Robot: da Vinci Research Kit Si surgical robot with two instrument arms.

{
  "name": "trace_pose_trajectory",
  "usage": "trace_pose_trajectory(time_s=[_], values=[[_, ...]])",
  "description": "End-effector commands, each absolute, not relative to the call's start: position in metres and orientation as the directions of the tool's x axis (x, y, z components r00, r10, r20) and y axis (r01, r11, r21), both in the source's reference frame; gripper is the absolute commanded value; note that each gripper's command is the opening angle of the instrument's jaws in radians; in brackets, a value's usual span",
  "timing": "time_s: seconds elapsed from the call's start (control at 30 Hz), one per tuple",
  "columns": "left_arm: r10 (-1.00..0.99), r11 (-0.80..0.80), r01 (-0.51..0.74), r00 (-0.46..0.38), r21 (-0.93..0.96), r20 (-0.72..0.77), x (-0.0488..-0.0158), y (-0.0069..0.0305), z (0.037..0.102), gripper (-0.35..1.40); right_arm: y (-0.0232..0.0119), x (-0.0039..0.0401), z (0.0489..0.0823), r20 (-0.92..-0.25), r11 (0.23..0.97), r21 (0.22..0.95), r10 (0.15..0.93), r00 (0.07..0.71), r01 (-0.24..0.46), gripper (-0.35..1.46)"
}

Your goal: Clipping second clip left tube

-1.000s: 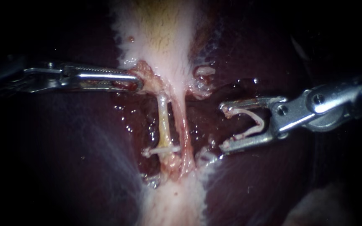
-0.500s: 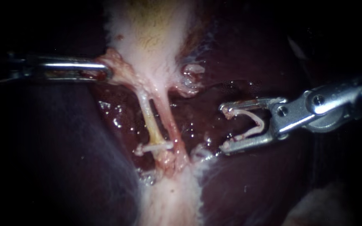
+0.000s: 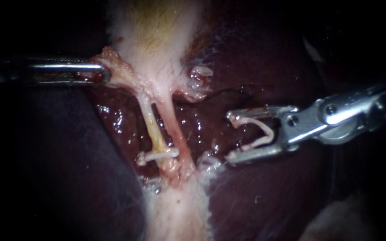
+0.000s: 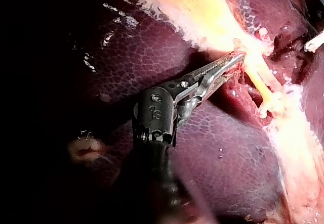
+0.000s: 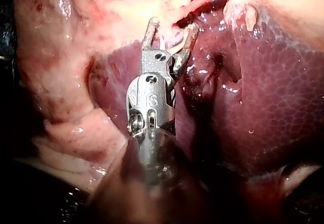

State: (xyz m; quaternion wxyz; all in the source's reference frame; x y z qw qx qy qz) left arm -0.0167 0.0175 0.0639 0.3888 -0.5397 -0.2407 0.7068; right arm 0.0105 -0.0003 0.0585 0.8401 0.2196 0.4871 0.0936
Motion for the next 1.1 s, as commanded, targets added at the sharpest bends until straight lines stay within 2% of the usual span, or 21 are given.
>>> trace_pose_trajectory(time_s=[0.03,0.2,0.43,1.1], values=[[0.809,-0.582,-0.29,-0.115,-0.76,-0.576,-0.0167,0.0175,0.064,-0.35,-0.0006,0.0111,0.0588,-0.771,0.881,0.47,0.383,0.509,0.049,0.5],[0.809,-0.582,-0.29,-0.115,-0.76,-0.576,-0.0167,0.0174,0.0639,-0.35,-0.002,0.0147,0.0604,-0.741,0.849,0.527,0.443,0.505,0.029,0.5],[0.809,-0.582,-0.291,-0.115,-0.759,-0.576,-0.0167,0.0173,0.0639,-0.35,-0.0033,0.0174,0.0621,-0.725,0.831,0.555,0.464,0.509,0.034,0.5],[0.81,-0.581,-0.293,-0.114,-0.759,-0.576,-0.0171,0.0168,0.063,-0.35,-0.0028,0.0199,0.0674,-0.707,0.814,0.58,0.485,0.516,0.03,0.5]])
